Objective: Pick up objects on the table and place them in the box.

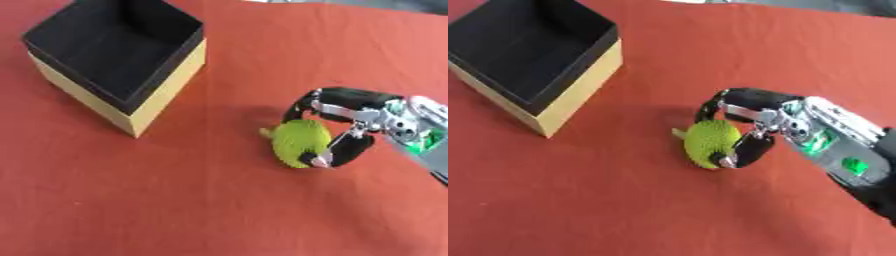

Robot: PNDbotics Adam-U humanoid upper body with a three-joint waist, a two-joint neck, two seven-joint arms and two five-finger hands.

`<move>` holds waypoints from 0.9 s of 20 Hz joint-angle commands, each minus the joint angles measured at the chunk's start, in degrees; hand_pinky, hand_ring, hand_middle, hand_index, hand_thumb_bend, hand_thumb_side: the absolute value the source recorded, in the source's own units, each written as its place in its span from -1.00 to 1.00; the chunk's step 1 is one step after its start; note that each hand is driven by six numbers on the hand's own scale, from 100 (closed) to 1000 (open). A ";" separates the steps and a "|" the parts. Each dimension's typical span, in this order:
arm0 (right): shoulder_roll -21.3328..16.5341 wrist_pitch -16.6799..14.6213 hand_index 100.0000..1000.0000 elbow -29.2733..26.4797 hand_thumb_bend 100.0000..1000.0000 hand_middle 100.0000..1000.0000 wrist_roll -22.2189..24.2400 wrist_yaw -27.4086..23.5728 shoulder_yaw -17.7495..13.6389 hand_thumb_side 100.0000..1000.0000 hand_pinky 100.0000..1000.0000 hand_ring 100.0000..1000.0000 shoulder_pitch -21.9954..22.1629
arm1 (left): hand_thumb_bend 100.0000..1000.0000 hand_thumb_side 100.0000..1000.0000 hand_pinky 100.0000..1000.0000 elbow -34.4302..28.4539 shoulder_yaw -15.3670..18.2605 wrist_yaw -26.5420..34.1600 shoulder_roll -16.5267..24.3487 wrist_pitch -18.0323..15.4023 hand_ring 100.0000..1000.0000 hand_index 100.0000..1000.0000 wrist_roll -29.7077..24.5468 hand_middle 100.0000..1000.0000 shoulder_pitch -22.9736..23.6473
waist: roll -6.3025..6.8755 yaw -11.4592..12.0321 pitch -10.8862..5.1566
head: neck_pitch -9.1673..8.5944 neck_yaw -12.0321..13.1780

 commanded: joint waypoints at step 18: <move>-6.40 -5.86 0.18 -6.99 -0.54 -0.02 -23.57 6.44 -4.55 -1.00 0.19 0.30 -0.04 | -1.00 -0.61 0.08 -1.06 0.54 0.23 0.75 0.13 -0.04 0.31 0.05 -0.02 -0.21 | -0.17 -0.53 -1.76 | -0.81 0.94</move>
